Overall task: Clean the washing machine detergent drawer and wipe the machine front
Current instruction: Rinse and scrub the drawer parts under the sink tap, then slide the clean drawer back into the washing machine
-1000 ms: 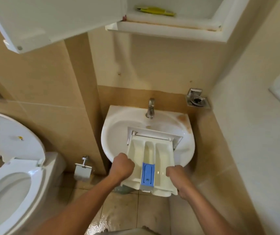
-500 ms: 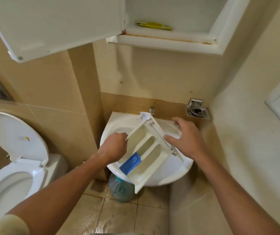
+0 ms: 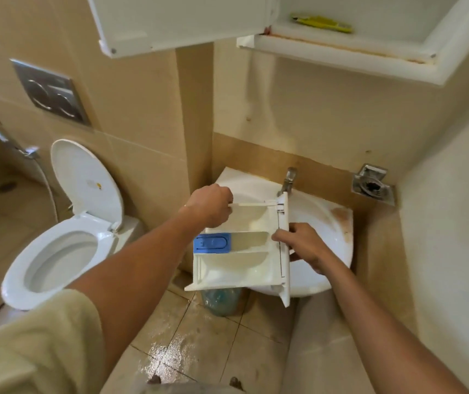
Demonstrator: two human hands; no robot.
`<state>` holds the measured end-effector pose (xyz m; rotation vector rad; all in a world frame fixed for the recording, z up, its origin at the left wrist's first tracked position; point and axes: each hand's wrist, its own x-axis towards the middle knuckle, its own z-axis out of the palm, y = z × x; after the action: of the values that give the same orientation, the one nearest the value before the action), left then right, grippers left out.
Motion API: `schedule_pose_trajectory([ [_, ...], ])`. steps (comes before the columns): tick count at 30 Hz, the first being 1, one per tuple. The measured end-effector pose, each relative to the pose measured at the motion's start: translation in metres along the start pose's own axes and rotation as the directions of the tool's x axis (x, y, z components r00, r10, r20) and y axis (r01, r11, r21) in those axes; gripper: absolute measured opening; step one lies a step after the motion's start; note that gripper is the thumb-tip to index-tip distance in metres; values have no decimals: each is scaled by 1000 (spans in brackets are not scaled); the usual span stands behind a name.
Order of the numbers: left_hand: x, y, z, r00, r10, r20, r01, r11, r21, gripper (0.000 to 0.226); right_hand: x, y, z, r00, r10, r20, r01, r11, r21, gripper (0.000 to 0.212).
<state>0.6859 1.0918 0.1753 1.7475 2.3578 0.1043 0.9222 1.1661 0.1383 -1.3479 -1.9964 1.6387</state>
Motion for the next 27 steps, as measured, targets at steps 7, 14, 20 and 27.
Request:
schedule_pose_trajectory([
  [7,-89,-22,34,844,-25,-535,9,999,-33,44,-20,21,75,970,239,-42,-205,898,389,38],
  [14,-201,-83,105,755,-623,-204,261,570,-779,77,-67,14,199,900,430,-78,-248,651,717,37],
  [20,-259,-152,127,826,-294,482,442,-194,-876,47,-132,2,296,886,462,32,-324,570,755,38],
  [27,-340,-217,130,776,-454,437,378,-221,-899,29,-153,12,313,869,485,-99,-465,868,173,92],
])
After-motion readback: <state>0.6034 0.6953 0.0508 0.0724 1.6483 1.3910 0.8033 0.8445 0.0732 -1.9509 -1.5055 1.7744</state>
